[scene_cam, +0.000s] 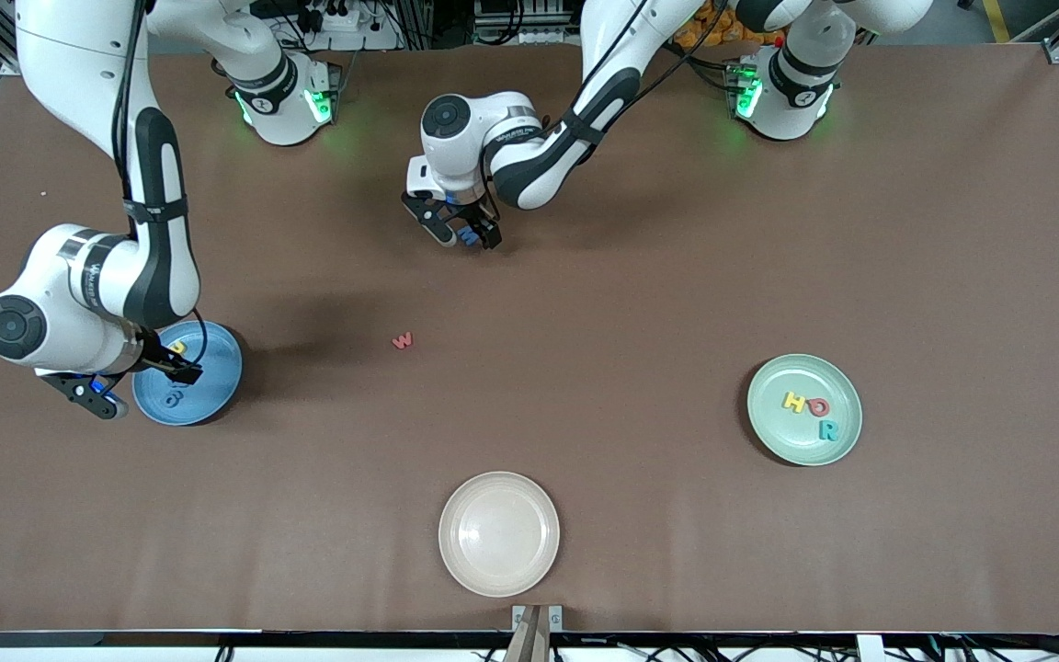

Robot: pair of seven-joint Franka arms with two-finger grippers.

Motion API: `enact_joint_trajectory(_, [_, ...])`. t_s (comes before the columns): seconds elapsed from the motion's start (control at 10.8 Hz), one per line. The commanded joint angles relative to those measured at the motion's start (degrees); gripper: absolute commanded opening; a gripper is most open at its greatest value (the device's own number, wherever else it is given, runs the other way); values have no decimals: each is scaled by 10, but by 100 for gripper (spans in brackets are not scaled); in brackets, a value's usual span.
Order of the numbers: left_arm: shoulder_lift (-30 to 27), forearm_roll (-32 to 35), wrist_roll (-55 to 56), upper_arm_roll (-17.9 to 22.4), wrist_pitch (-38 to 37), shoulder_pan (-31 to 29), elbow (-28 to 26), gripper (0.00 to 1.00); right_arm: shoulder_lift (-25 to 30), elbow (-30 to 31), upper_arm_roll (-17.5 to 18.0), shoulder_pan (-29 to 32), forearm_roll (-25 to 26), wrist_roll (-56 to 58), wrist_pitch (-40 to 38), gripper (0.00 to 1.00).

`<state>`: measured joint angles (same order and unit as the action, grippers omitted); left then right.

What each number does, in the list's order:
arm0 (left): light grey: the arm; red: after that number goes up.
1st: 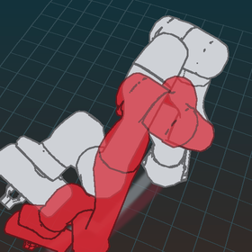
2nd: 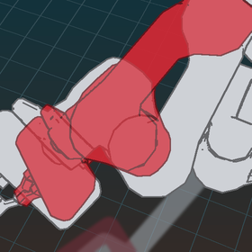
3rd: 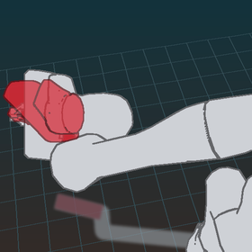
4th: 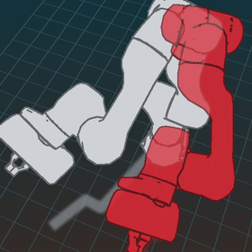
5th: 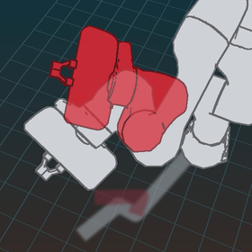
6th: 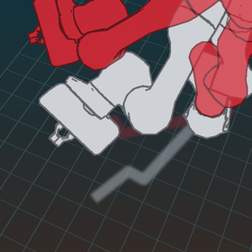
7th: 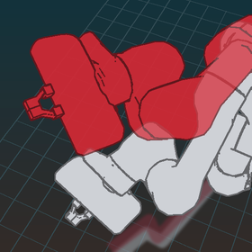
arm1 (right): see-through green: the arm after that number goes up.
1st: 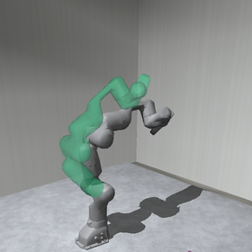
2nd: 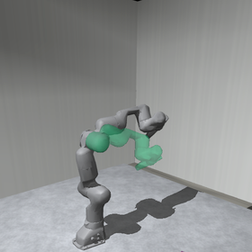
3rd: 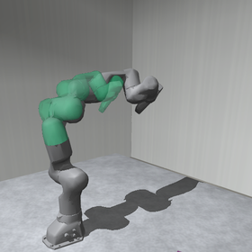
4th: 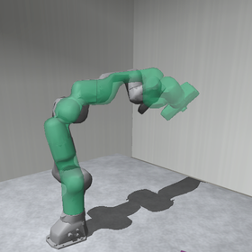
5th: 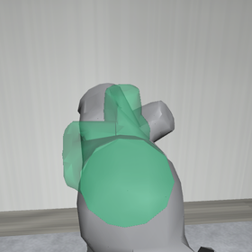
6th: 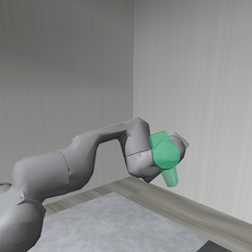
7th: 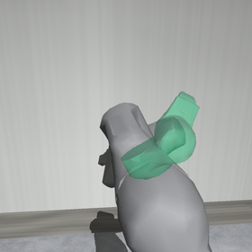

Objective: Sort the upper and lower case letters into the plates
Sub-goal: 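Grasp the blue W with the left gripper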

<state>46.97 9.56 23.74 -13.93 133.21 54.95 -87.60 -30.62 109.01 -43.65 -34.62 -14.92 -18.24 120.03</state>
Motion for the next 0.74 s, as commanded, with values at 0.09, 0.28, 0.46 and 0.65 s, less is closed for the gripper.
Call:
enact_joint_trajectory(0.09, [21, 14, -5, 0, 19, 4, 13, 100, 6, 2, -1, -5, -5, -4, -6, 100])
enact_joint_trajectory(0.28, [29, 15, -4, 0, 35, 9, 13, 98, 6, 2, -1, -5, -5, -4, -6, 100])
enact_joint_trajectory(0.46, [30, 16, -12, 1, 35, 10, 14, 92, 6, 2, -1, -5, -5, -4, -5, 100])
enact_joint_trajectory(0.65, [30, 18, -28, 4, 36, 9, 14, 79, 6, 2, -1, -8, -5, -4, -6, 100])
